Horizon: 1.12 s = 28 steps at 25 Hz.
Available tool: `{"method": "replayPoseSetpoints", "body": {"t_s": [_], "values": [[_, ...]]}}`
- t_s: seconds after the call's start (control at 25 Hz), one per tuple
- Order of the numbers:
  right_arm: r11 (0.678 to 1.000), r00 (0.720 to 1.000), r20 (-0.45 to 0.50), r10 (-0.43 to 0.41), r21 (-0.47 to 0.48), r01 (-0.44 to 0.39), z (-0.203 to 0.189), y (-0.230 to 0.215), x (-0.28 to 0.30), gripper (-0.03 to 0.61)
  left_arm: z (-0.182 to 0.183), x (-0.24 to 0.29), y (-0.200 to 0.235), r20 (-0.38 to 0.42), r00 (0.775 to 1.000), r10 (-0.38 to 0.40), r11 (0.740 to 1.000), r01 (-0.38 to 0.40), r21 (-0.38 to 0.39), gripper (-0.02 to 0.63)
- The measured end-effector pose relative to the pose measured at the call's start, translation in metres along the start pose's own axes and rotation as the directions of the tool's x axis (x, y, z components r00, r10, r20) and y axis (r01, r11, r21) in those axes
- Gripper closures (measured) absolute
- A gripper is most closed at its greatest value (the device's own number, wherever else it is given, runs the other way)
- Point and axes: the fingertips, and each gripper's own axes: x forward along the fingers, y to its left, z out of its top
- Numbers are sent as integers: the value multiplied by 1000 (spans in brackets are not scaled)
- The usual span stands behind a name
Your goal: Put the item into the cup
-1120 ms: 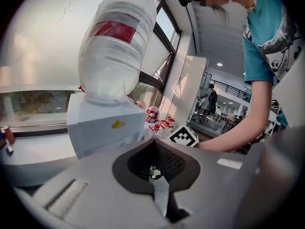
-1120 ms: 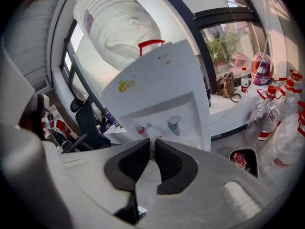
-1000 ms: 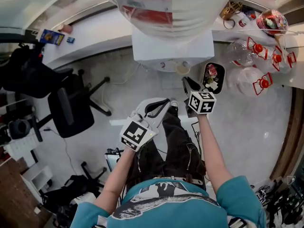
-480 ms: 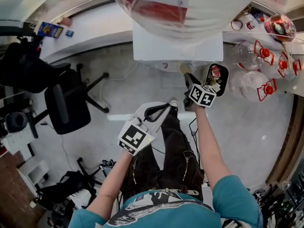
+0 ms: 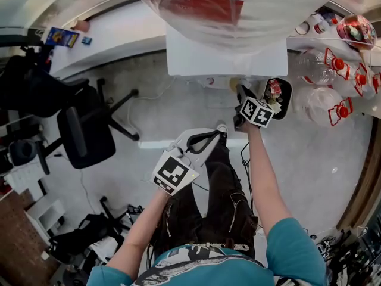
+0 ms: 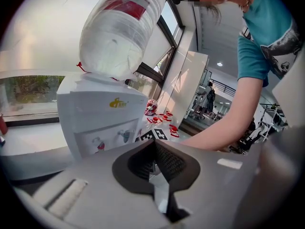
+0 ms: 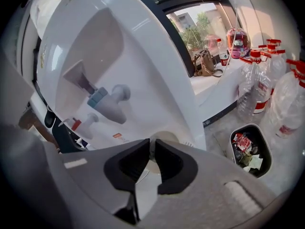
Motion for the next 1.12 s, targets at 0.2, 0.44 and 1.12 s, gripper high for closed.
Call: {"method": "replayPoseSetpoints", "body": {"t_s": [0.2,0.44,1.12], "values": [[998,999,-36,-7,-55,5,-4,1,5,515,-3,5,2,-5,1000,-9,1000,9,-1,603],[998,999,-45,-7,-62,4,-5,0,4,476,-4,4,4,-6,1000,-6,1000,6,-3,603],[999,999,-23,34,-32,-35,-3,26,-41,476,11,-18,25,29,999,46,999,-46,1,603]]}}
